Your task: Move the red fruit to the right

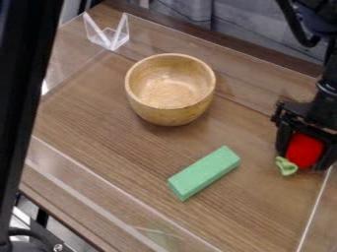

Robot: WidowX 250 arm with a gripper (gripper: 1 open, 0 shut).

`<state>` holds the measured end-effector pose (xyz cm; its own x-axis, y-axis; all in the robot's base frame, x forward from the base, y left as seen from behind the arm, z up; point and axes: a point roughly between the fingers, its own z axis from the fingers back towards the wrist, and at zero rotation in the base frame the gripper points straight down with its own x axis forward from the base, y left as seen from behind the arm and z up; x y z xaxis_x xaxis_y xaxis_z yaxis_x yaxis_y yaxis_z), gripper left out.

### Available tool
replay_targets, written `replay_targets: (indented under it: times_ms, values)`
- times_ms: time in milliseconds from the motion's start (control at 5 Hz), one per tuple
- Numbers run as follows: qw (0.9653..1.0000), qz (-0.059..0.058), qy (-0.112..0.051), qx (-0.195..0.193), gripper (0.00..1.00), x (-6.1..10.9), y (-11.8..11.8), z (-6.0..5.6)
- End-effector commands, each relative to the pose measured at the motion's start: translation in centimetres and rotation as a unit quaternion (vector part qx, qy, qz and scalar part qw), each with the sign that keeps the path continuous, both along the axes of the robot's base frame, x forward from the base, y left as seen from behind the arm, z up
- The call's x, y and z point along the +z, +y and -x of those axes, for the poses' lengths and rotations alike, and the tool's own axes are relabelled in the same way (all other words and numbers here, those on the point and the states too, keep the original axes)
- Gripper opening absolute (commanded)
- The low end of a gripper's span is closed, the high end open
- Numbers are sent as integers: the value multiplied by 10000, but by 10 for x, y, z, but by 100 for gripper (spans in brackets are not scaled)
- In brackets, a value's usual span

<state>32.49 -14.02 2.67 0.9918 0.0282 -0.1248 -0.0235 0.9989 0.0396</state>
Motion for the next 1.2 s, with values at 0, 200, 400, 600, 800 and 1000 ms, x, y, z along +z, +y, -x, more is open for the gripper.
replay_targets:
  times_ms: [0,200,400,600,800,1000]
  values:
    - [9990,185,-386,-138,100,27,1,-19]
    - [9986,215,-374,-294,100,35,3,-13]
    - [9980,250,-358,-452,100,42,4,-8]
    - [9981,283,-371,-394,100,50,1,-2]
    - [9982,311,-379,-341,100,57,-2,3]
    - [9984,333,-383,-240,100,58,-5,0]
